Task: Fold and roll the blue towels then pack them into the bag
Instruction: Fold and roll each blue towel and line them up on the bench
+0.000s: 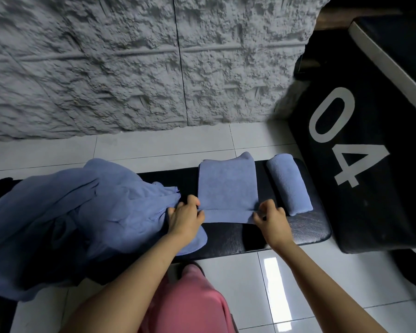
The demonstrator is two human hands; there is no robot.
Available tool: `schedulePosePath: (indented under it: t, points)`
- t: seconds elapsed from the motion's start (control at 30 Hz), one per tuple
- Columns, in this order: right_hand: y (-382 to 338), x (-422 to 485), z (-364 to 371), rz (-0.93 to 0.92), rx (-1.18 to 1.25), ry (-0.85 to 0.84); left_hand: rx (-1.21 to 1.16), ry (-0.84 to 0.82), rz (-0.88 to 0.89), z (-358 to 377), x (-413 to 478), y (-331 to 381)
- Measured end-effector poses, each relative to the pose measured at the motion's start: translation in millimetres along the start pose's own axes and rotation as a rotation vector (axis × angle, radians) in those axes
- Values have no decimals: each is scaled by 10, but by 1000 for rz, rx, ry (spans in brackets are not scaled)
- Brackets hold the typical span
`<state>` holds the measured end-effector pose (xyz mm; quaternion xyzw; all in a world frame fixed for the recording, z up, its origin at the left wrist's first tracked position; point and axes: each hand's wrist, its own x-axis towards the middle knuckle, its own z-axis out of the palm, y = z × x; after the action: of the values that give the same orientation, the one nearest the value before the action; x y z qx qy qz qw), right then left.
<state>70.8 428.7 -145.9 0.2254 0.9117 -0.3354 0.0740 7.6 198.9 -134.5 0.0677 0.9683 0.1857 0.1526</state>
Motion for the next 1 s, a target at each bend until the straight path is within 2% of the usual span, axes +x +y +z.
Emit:
schedulePosePath:
  t: [0.1, 0.23, 0.3, 0.4, 0.5, 0.6, 0.7, 0.83, 1.0]
  points:
    - [-107, -2, -50, -101, -117, 121, 14, 89, 4, 3, 25, -10]
    - [-6, -53, -46, -487, -333, 237, 71, 267, 300, 69, 0, -126]
    - [111, -97, -50, -627, -392, 237, 88, 288, 396, 98, -36, -192]
    - [286, -132, -92, -700, -415, 160, 55, 256, 453, 135, -99, -287]
    - [297, -129, -79, -635, -345, 158, 19, 188, 400, 152, -125, -293]
    - [229, -106, -28, -520, -166, 176, -123, 170, 267, 157, -122, -239]
    - [216, -95, -3, -336, 106, 97, -231, 132, 141, 156, -117, -189]
    - [188, -46, -41, -136, 240, 24, -409, 68, -60, 103, -87, -145]
    - [45, -11, -136, -69, 340, -8, -338, 37, -83, 34, -28, -127]
